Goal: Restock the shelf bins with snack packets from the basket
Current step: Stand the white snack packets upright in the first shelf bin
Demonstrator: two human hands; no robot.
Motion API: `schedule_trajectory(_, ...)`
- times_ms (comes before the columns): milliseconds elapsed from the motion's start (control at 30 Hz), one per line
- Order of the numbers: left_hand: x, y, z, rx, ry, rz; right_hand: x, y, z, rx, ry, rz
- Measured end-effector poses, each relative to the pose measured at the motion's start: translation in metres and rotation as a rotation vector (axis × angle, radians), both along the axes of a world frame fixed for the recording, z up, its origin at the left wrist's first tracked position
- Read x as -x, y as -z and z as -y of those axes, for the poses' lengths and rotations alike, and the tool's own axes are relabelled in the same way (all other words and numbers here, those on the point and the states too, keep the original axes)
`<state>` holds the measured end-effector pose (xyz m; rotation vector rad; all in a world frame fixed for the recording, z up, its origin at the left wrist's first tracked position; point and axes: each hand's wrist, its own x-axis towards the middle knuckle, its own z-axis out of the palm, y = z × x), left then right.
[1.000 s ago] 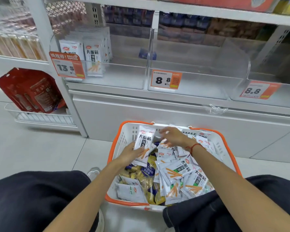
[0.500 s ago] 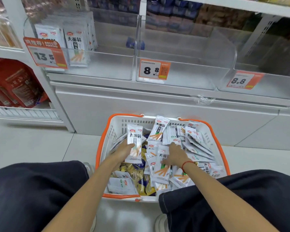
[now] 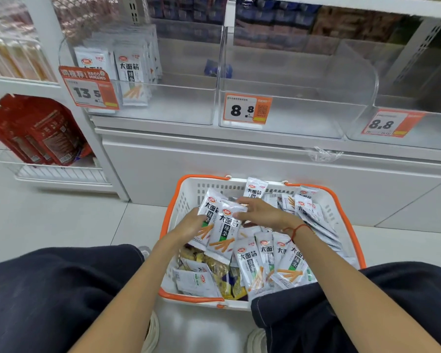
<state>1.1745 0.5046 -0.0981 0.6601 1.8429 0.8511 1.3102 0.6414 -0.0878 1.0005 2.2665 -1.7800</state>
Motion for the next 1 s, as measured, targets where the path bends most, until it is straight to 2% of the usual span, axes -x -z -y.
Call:
schedule_trajectory(100, -0.009, -0.022, 0.002, -0.071, 0.037, 0.042, 0.012, 0.002, 0.006, -0.030, 0.042, -0.076)
schedule_trajectory(233, -0.010, -0.010, -0.003, -0.078, 0.078, 0.063, 0.016, 0.018, 0.011, -0.039, 0.204, -0.109)
schedule_trajectory(400, -0.003, 0.005, 0.000, -0.124, 0.123, -0.011, 0.016, 0.025, 0.019, 0.024, 0.297, -0.137)
schedule_trajectory(567, -0.003, 0.005, -0.002, -0.159, 0.150, 0.058, 0.008, 0.012, 0.011, 0.267, 0.342, -0.235)
schedule_trajectory(733, -0.006, 0.010, -0.004, -0.171, 0.040, 0.054, 0.023, 0.009, 0.014, -0.087, 0.469, -0.183)
schedule_trajectory(800, 0.000, 0.015, -0.002, -0.138, -0.095, 0.077, 0.021, 0.017, 0.012, -0.238, 0.432, 0.010)
schedule_trajectory(867, 0.007, 0.021, 0.001, -0.136, -0.240, 0.141, 0.008, 0.024, 0.010, -0.444, 0.097, 0.428)
schedule_trajectory(933, 0.012, 0.027, 0.004, -0.110, -0.323, 0.197, -0.007, 0.034, 0.020, -0.452, -0.213, 0.764)
schedule_trajectory(1000, 0.016, 0.029, 0.006, -0.103, -0.348, 0.205, -0.013, 0.045, 0.033, -0.487, -0.297, 0.892)
